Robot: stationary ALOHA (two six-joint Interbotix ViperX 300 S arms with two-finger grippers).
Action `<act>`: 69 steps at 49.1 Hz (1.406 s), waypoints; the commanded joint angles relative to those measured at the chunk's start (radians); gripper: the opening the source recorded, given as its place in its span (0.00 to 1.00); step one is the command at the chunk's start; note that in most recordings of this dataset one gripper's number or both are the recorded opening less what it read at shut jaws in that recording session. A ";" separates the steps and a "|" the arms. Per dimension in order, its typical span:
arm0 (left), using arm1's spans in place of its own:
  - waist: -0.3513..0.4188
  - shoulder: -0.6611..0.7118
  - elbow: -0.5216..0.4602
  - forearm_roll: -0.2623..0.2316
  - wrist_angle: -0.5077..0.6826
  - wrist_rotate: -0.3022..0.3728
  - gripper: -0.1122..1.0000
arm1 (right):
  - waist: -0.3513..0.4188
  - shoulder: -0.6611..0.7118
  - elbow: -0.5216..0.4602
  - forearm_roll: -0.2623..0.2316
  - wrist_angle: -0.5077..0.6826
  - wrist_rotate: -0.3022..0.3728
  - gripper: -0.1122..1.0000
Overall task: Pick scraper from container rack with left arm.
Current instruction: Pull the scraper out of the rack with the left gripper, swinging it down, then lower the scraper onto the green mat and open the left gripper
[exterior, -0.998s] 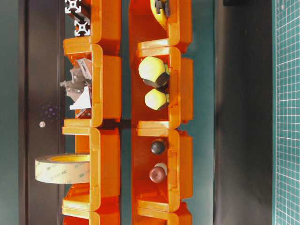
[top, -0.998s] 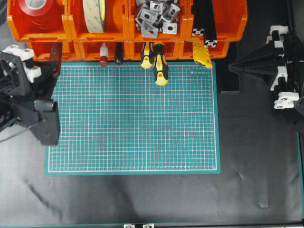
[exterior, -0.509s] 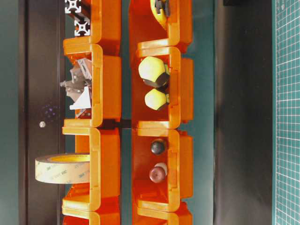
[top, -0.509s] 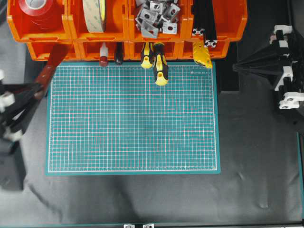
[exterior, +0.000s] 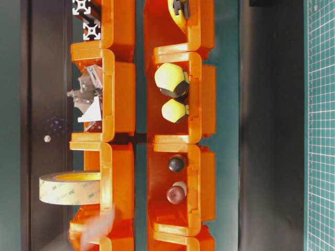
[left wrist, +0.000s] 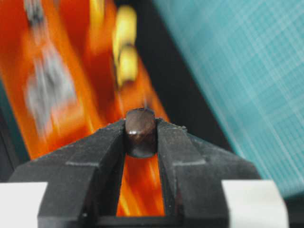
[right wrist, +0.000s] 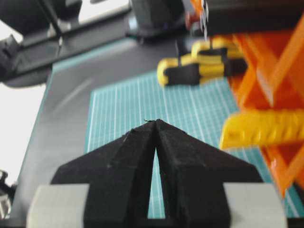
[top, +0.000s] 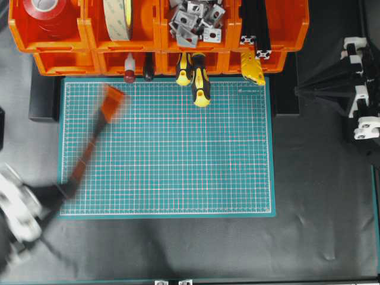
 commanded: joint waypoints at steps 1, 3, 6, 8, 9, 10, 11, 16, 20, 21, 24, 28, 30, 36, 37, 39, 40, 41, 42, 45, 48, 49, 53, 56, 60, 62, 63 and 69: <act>0.035 0.000 -0.037 0.008 -0.143 0.005 0.28 | 0.002 -0.003 -0.040 0.002 0.043 0.012 0.11; 0.060 0.002 -0.029 0.009 -0.193 -0.009 0.28 | 0.003 -0.008 -0.043 0.002 0.052 0.015 0.11; 0.091 0.005 -0.009 0.008 -0.262 -0.031 0.28 | 0.005 -0.015 -0.044 0.002 0.057 0.018 0.11; 0.112 0.008 0.011 0.008 -0.311 -0.046 0.28 | 0.006 -0.020 -0.046 0.003 0.060 0.018 0.11; 0.123 0.009 0.023 0.009 -0.336 -0.052 0.28 | 0.006 -0.021 -0.048 0.003 0.061 0.017 0.11; 0.135 0.011 0.035 0.008 -0.364 -0.057 0.28 | 0.006 -0.025 -0.049 0.002 0.063 0.017 0.11; 0.146 0.011 0.049 0.008 -0.390 -0.061 0.28 | 0.006 -0.028 -0.051 0.003 0.064 0.017 0.11; 0.216 0.023 0.137 0.008 -0.529 -0.055 0.28 | 0.006 -0.054 -0.060 0.000 0.095 0.017 0.11; 0.265 0.028 0.198 0.008 -0.626 -0.054 0.28 | 0.003 -0.080 -0.074 0.000 0.123 0.017 0.11; 0.279 0.029 0.213 0.008 -0.644 -0.054 0.28 | 0.003 -0.086 -0.077 0.000 0.130 0.017 0.11; 0.316 0.031 0.255 0.008 -0.689 -0.055 0.28 | 0.003 -0.100 -0.087 0.000 0.152 0.018 0.11; 0.359 0.032 0.305 0.008 -0.730 -0.054 0.28 | 0.003 -0.115 -0.095 0.002 0.173 0.020 0.11; 0.377 0.032 0.325 0.008 -0.747 -0.052 0.28 | 0.003 -0.120 -0.098 0.002 0.176 0.020 0.11; 0.423 0.032 0.376 0.008 -0.788 -0.054 0.28 | 0.003 -0.123 -0.101 0.000 0.178 0.020 0.11; 0.428 0.032 0.383 0.008 -0.795 -0.057 0.28 | 0.003 -0.123 -0.101 0.000 0.178 0.020 0.11; 0.442 0.032 0.405 0.008 -0.804 -0.066 0.28 | 0.003 -0.123 -0.101 0.002 0.178 0.020 0.11; 0.445 0.032 0.411 0.008 -0.808 -0.067 0.28 | 0.003 -0.121 -0.101 0.002 0.178 0.020 0.11; 0.448 0.031 0.419 0.008 -0.811 -0.069 0.28 | 0.002 -0.121 -0.101 0.000 0.178 0.020 0.11; 0.451 0.031 0.423 0.008 -0.818 -0.071 0.28 | 0.002 -0.121 -0.100 0.002 0.178 0.020 0.11; 0.454 0.032 0.437 0.008 -0.833 -0.071 0.28 | 0.000 -0.121 -0.100 0.002 0.178 0.020 0.11; 0.459 0.034 0.443 0.008 -0.842 -0.071 0.28 | -0.003 -0.121 -0.101 0.000 0.178 0.020 0.11; 0.460 0.035 0.445 0.008 -0.842 -0.071 0.28 | -0.003 -0.121 -0.100 0.002 0.178 0.020 0.11; 0.468 0.038 0.445 0.006 -0.844 -0.071 0.28 | -0.006 -0.121 -0.100 0.002 0.178 0.020 0.11; 0.471 0.038 0.439 0.008 -0.847 -0.072 0.28 | -0.008 -0.121 -0.100 0.002 0.178 0.020 0.11; 0.471 0.046 0.431 0.008 -0.848 -0.074 0.28 | -0.008 -0.121 -0.100 0.002 0.179 0.020 0.11; 0.471 0.051 0.426 0.006 -0.848 -0.077 0.28 | -0.008 -0.121 -0.100 0.002 0.183 0.020 0.11; 0.471 0.052 0.423 0.006 -0.848 -0.080 0.28 | -0.008 -0.121 -0.100 0.002 0.183 0.020 0.11; 0.472 0.061 0.410 0.006 -0.845 -0.109 0.28 | -0.008 -0.121 -0.098 0.002 0.183 0.020 0.11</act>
